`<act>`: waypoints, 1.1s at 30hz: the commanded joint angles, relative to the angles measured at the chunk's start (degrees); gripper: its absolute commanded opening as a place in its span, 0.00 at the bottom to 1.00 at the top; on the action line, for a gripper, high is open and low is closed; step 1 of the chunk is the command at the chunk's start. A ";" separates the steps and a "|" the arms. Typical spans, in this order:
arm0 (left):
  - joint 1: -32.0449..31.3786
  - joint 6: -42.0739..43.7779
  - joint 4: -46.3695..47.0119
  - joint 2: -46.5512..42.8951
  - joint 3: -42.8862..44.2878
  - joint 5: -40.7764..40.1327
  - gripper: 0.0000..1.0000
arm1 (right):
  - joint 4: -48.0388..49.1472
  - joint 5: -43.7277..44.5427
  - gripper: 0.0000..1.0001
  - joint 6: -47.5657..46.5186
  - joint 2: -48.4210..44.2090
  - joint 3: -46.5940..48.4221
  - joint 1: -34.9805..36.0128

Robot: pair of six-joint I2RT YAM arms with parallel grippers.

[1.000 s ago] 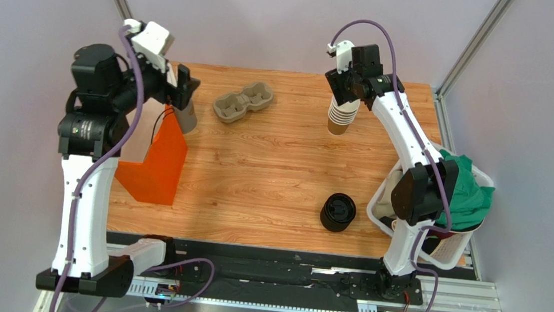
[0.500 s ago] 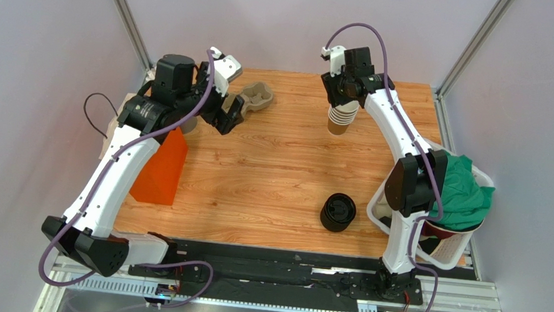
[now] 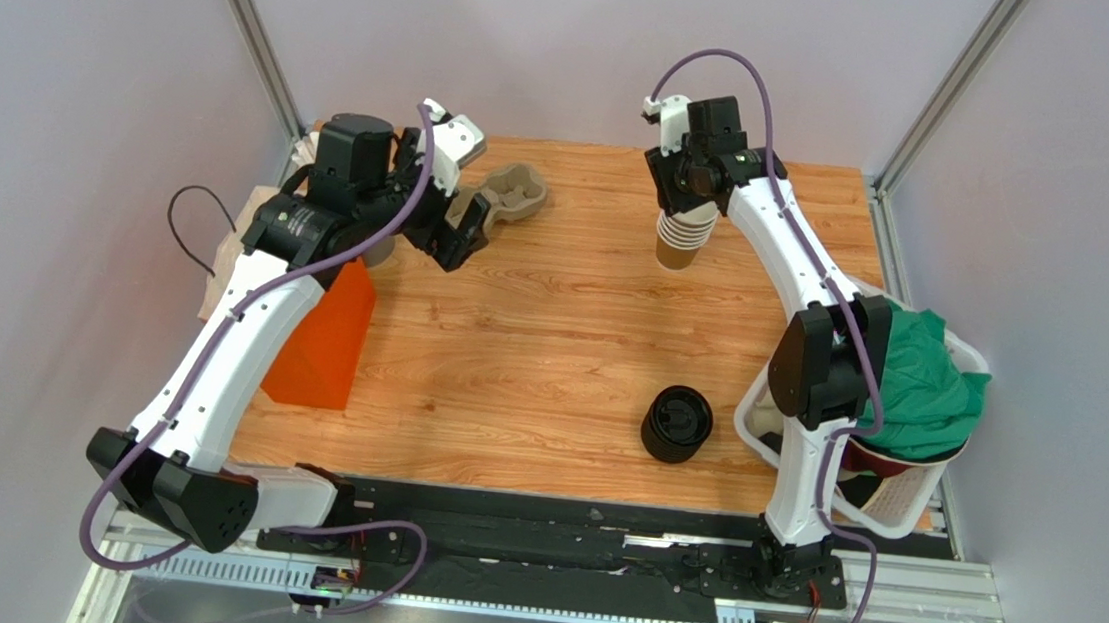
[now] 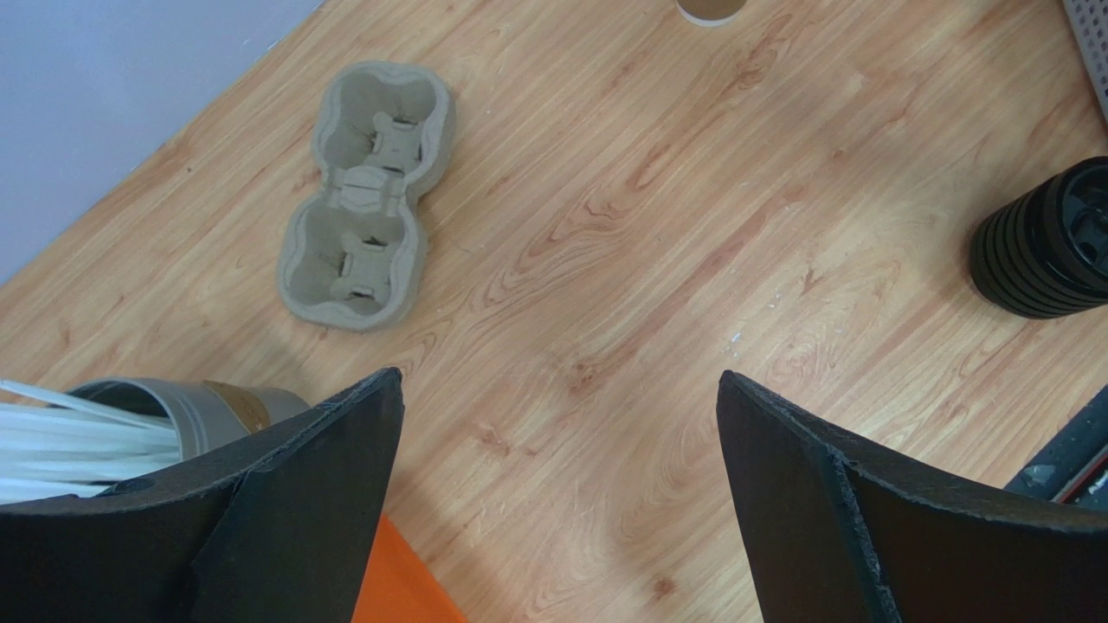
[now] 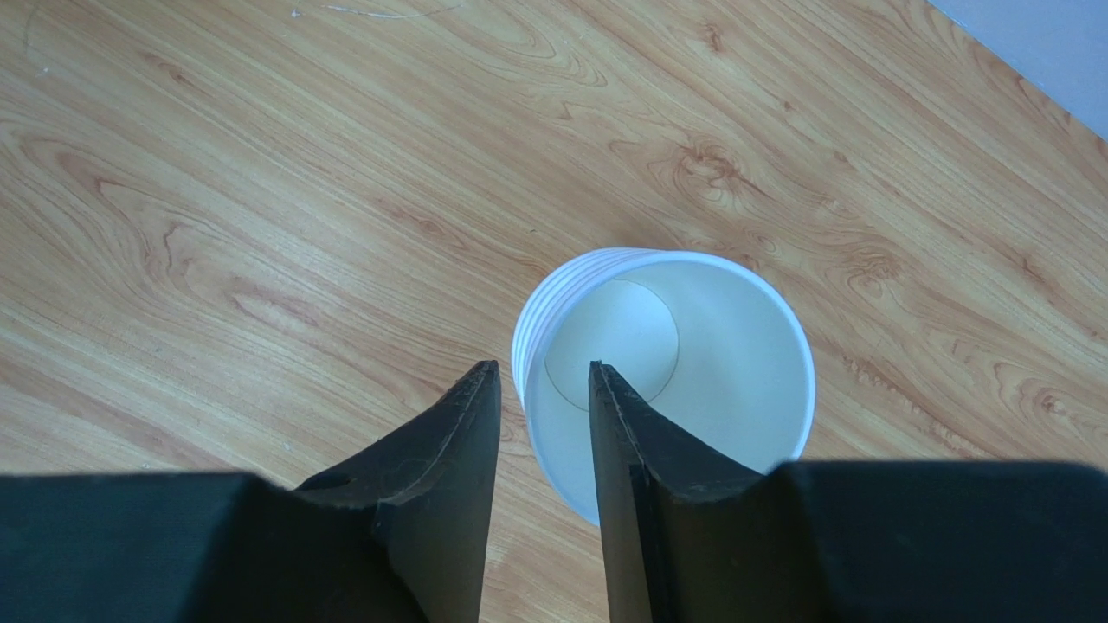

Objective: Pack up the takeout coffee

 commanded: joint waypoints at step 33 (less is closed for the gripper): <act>-0.14 0.06 3.30 -1.14 -1.49 -1.27 0.99 | 2.42 -0.88 0.14 1.33 0.21 -1.37 0.30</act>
